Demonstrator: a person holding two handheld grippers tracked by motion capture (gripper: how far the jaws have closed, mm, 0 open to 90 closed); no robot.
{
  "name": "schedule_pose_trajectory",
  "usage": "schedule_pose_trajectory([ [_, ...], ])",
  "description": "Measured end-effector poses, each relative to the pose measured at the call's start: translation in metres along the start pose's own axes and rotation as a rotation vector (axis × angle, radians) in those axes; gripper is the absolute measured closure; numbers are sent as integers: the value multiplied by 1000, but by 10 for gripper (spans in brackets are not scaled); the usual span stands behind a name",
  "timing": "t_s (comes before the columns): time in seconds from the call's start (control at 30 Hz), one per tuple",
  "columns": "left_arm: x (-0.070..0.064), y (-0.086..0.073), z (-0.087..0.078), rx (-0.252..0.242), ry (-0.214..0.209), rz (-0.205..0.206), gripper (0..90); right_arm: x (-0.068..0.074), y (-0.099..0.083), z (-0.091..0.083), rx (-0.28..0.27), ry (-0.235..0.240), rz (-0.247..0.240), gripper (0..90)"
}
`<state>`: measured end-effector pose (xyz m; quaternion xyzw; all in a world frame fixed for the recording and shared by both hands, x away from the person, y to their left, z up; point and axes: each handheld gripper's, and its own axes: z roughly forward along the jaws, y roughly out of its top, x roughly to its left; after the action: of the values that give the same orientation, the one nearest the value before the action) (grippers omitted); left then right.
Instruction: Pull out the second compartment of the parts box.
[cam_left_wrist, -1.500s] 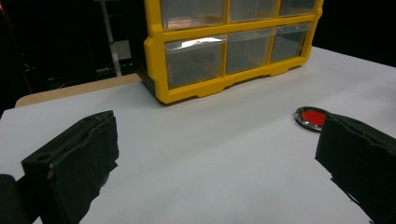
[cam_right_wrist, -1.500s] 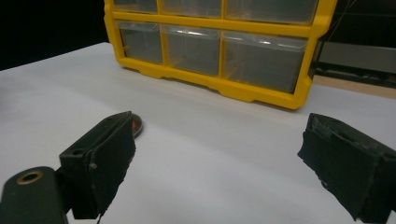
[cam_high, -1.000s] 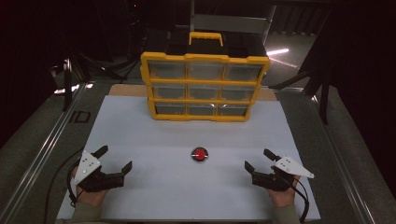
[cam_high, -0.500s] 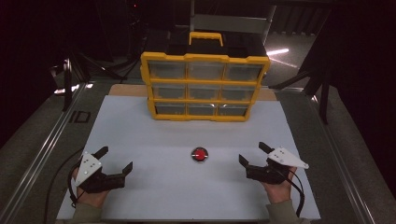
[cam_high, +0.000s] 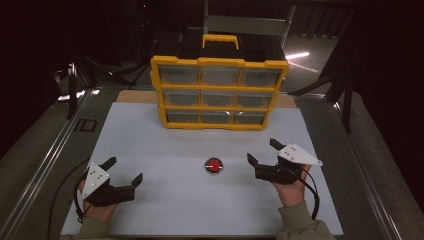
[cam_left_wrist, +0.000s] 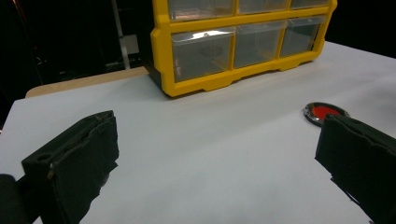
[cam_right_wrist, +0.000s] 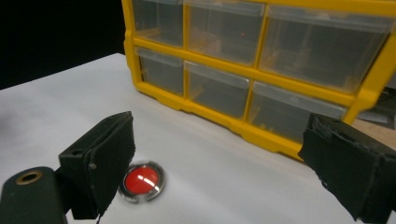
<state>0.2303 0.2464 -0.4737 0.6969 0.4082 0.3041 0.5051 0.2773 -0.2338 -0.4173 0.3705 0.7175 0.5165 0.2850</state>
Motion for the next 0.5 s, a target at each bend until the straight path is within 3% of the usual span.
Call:
schedule_pose_trajectory([
  [0.5,-4,-1,3,5,2,16,0,9,25,29,30,26,-53,91],
])
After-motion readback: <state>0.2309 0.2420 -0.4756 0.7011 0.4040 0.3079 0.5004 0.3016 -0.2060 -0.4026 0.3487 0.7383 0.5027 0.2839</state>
